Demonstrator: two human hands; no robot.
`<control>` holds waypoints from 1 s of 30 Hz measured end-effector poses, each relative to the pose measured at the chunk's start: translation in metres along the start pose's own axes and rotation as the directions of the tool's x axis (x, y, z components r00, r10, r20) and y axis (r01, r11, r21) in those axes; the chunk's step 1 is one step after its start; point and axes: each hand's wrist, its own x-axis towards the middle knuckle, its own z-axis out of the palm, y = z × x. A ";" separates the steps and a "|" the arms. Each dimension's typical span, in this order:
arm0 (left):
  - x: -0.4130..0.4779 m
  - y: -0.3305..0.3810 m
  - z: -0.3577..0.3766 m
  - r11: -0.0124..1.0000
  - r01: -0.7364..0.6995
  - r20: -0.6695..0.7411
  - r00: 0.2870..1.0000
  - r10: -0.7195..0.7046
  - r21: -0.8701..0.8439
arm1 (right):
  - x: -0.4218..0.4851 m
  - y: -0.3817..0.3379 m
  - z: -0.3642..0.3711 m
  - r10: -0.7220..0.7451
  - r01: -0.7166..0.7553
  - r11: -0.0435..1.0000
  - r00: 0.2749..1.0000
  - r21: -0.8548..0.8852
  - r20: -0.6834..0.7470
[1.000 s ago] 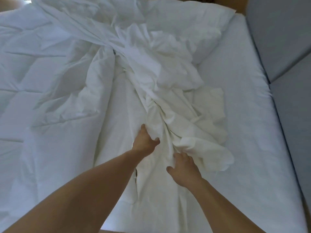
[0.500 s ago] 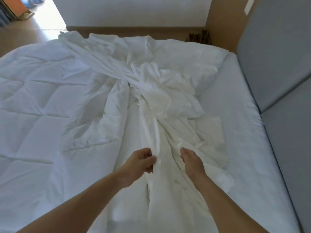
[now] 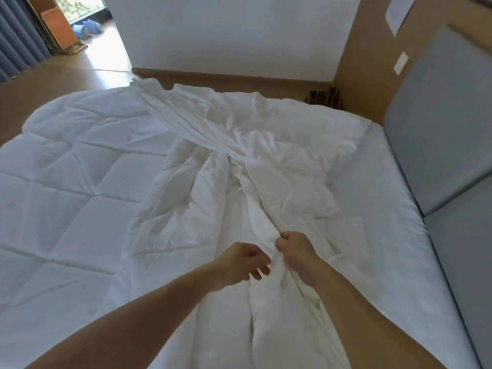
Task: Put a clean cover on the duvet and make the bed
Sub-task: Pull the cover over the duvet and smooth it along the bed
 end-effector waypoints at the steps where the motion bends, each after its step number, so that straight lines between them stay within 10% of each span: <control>1: 0.011 0.004 -0.009 0.998 0.034 -0.053 0.998 -0.037 -0.053 | 0.000 0.003 -0.005 0.008 -0.008 1.000 1.000 0.003 0.013; 15: 0.136 0.054 -0.044 0.917 0.127 -0.494 0.810 -0.316 -0.379 | 0.016 0.033 -0.030 -0.145 0.063 0.981 0.862 0.181 0.486; 20: 0.137 0.056 -0.043 0.917 0.141 -0.446 0.840 -0.310 -0.373 | 0.014 0.028 -0.037 -0.152 0.103 0.988 0.820 0.119 0.551; 26: 0.092 0.086 -0.040 0.981 -0.084 -0.443 0.897 -0.002 -0.176 | -0.003 0.001 -0.054 -0.182 0.171 0.982 0.774 0.077 0.607; 30: 0.040 0.102 -0.043 0.904 -0.243 -0.333 0.935 0.121 -0.352 | -0.033 -0.022 -0.059 -0.183 0.212 0.976 0.704 0.042 0.686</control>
